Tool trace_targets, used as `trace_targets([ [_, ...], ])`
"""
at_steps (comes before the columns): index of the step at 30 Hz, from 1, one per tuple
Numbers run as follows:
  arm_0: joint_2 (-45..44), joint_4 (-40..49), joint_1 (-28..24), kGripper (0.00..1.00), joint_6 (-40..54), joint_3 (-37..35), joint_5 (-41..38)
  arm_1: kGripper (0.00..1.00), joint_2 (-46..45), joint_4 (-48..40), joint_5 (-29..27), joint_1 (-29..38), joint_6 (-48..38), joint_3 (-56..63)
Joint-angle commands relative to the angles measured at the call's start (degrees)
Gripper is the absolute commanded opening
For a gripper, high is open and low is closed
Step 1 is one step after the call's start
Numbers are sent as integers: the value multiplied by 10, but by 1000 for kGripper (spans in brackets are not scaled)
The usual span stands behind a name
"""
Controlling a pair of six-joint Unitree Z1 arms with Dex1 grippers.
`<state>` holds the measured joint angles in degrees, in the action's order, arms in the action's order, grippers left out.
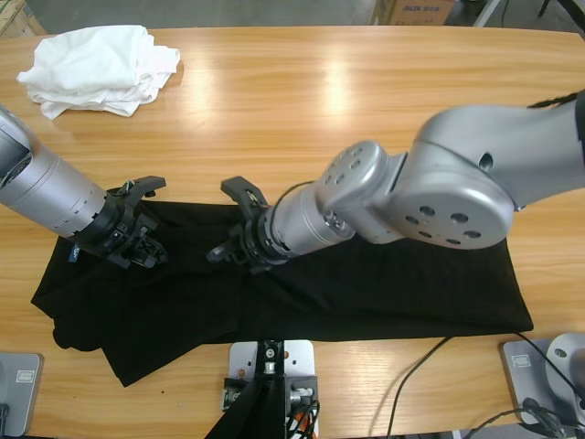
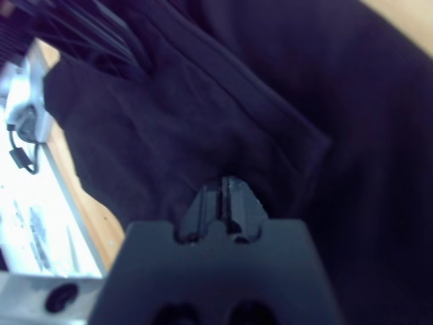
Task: Fold clothes
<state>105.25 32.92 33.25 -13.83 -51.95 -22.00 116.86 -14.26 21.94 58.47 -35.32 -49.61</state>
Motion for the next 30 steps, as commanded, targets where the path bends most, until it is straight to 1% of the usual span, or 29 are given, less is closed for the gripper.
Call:
trace_targets([
  [1,27,-7,5,0,-6,19,12,0,-8,-11,-18,7,-28,83],
  [9,26,-7,6,0,-5,27,13,0,4,-47,-22,7,-40,93],
  [12,15,-7,6,0,-6,27,19,0,-34,-48,-33,7,-23,91],
  [13,9,-7,6,0,-7,26,22,37,-52,-39,-35,7,-12,91],
  [14,1,-9,4,0,-6,24,23,637,-71,-32,-42,7,-4,89],
  [15,-13,-21,1,0,-1,23,22,985,-91,-30,-50,7,1,86],
  [16,-28,-27,1,301,2,20,22,1000,-111,-26,-56,7,3,83],
  [17,-47,-27,0,837,9,14,22,1000,-133,-9,-62,7,6,77],
  [18,-72,-27,-1,980,16,8,23,1000,-158,20,-72,6,8,70],
  [20,-135,-21,-15,996,18,1,28,1000,-226,114,-88,-19,3,54],
  [21,-162,-4,-26,996,18,-2,28,1000,-250,146,-92,-38,-8,54],
  [23,-184,50,-30,996,28,-7,27,1000,-287,228,-98,-88,-30,55],
  [25,-191,74,-25,996,43,3,23,1000,-306,281,-99,-132,-32,58],
  [27,-188,92,-5,996,63,-5,24,998,-301,339,-105,-160,-31,56],
  [29,-169,119,38,996,102,-33,45,996,-297,413,-136,-175,-59,52],
  [30,-155,137,61,996,118,-47,66,999,-297,435,-152,-176,-81,52],
])
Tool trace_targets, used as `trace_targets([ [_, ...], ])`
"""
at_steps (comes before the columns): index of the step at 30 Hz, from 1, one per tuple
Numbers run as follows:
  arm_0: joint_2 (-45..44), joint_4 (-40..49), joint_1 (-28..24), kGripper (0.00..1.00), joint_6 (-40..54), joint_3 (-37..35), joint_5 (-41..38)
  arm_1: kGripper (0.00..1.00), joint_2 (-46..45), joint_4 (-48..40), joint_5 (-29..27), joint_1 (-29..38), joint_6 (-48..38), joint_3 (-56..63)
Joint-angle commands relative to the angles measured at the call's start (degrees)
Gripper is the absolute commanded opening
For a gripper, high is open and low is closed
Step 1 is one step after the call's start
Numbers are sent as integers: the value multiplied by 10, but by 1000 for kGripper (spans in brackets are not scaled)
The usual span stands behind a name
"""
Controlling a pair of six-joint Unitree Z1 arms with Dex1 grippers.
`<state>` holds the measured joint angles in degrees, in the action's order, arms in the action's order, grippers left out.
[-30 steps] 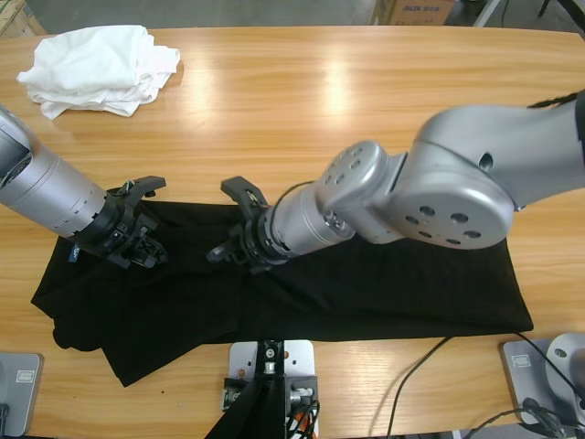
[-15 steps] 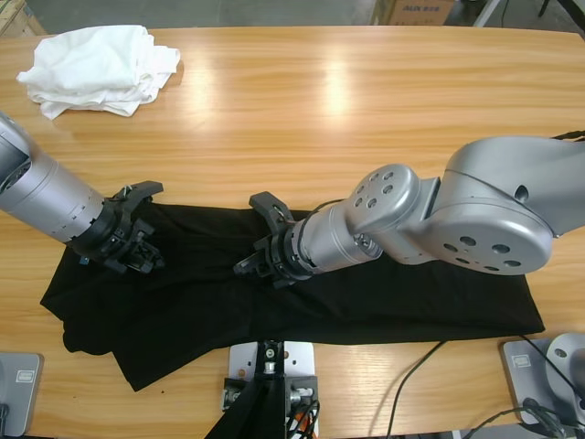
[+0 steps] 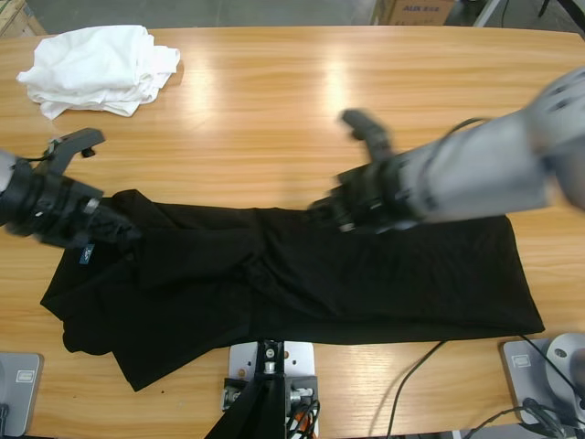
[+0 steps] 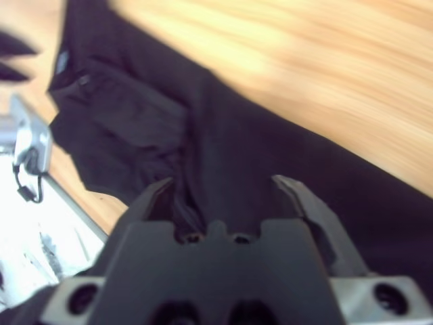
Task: Fold clothes
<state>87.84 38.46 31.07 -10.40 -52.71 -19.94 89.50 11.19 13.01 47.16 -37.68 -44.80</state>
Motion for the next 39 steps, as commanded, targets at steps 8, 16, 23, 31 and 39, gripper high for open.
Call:
trace_targets([
  [8,39,111,168,997,173,-55,128,1000,90,244,-91,-36,-201,0],
  [16,36,115,169,1000,239,-54,154,1000,112,280,-126,-2,-375,0],
  [23,34,115,169,997,238,-48,153,1000,149,158,-105,-1,-391,46],
  [31,30,116,169,996,238,-48,153,1000,212,9,-77,-2,-361,101],
  [39,34,116,169,996,237,-49,153,1000,225,6,-91,-118,-203,80],
])
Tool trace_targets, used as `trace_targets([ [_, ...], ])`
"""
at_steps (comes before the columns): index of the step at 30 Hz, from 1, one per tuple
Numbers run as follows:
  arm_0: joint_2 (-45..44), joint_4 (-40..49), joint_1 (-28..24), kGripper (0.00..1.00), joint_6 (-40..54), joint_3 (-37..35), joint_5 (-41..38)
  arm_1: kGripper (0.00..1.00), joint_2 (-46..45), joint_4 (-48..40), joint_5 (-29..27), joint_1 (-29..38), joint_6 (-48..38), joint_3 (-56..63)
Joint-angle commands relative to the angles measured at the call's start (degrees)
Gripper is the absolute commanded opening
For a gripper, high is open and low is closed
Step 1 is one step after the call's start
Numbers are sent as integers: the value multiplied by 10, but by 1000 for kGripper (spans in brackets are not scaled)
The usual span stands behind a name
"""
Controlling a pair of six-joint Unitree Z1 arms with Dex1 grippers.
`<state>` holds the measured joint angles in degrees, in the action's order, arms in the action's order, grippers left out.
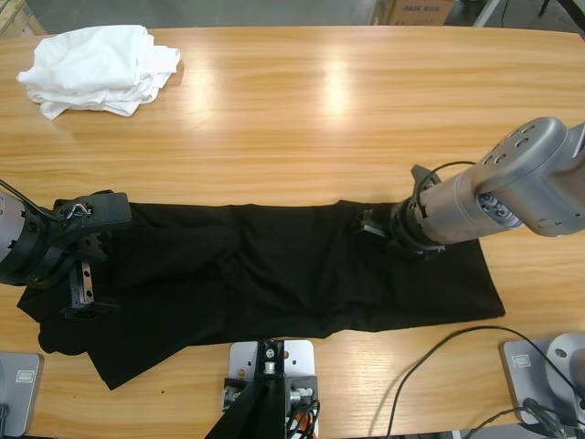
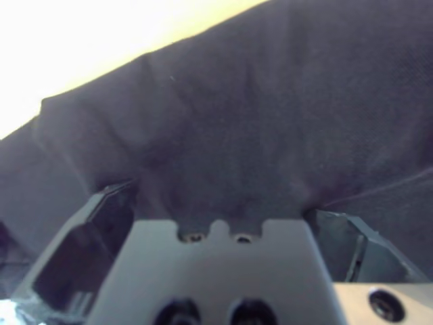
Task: Fold clothes
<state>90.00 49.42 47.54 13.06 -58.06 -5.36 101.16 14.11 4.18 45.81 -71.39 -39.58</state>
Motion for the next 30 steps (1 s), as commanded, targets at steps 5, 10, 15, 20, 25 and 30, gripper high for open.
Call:
trace_targets([
  [5,11,6,4,996,2,4,7,1000,133,55,-41,-152,160,-12],
  [10,11,6,4,996,1,5,7,1000,168,110,-75,-179,218,-83],
  [15,19,5,4,996,1,4,7,1000,77,204,-96,-190,291,-157],
  [20,26,0,4,996,-2,4,4,1000,-71,238,-34,-300,405,-162],
  [25,30,-1,4,996,-2,-1,2,914,-58,266,100,-479,616,-181],
  [30,30,0,4,996,-2,0,1,843,42,310,190,-597,834,-239],
])
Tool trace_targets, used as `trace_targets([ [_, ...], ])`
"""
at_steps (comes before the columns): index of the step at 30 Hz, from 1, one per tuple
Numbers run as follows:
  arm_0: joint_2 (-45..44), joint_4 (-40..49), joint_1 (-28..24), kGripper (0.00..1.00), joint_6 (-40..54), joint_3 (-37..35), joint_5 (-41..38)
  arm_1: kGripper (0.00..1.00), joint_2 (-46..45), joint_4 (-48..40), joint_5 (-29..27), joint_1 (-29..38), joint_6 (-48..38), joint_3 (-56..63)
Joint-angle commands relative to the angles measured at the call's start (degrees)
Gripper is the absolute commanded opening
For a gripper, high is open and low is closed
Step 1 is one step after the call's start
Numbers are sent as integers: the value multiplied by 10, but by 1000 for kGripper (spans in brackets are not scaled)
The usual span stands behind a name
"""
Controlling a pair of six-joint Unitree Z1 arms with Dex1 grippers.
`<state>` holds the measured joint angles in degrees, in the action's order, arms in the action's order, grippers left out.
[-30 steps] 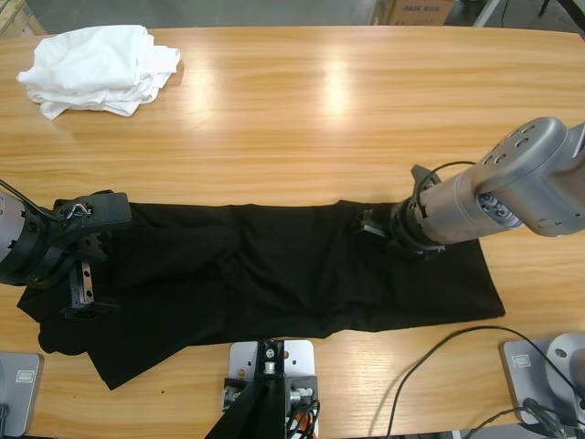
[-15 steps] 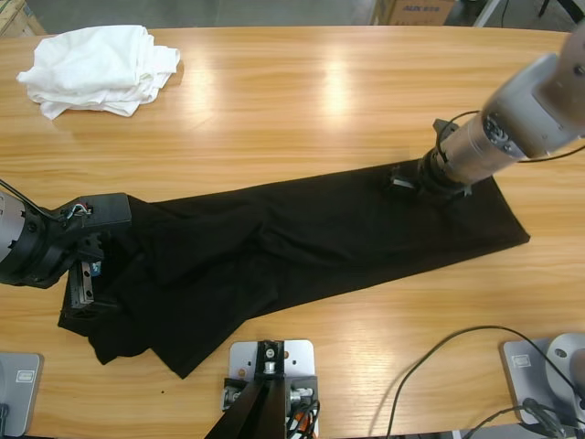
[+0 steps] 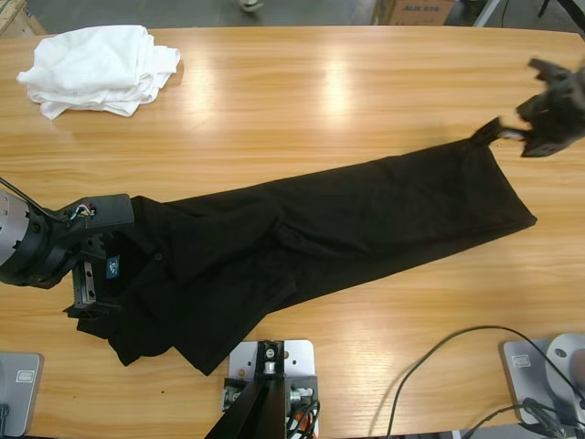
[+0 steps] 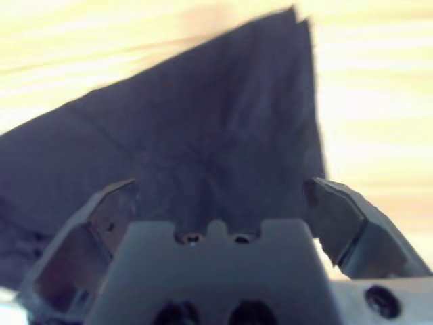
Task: Fold clothes
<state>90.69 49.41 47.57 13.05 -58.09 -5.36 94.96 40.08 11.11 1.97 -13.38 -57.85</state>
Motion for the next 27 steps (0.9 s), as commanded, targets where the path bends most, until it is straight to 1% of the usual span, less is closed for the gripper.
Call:
trace_targets([
  [1,23,0,4,996,-2,-1,1,839,121,57,131,-174,269,-62],
  [3,23,0,4,996,-2,-4,1,835,160,76,151,-201,303,-68],
  [5,20,0,4,996,-2,-5,2,835,220,144,202,-231,377,-98],
  [6,20,0,4,996,-2,-5,2,837,241,159,224,-239,391,-106],
  [9,20,0,4,996,-2,-7,2,835,262,160,248,-270,401,-104],
  [13,20,0,4,996,-2,-16,2,836,253,160,252,-297,402,-103],
  [16,20,1,4,996,-2,-22,2,835,268,160,259,-323,402,-104],
  [19,19,4,4,996,-2,-24,2,835,295,160,280,-323,402,-105],
  [27,22,6,4,996,-12,-39,3,839,322,161,298,-323,402,-105],
])
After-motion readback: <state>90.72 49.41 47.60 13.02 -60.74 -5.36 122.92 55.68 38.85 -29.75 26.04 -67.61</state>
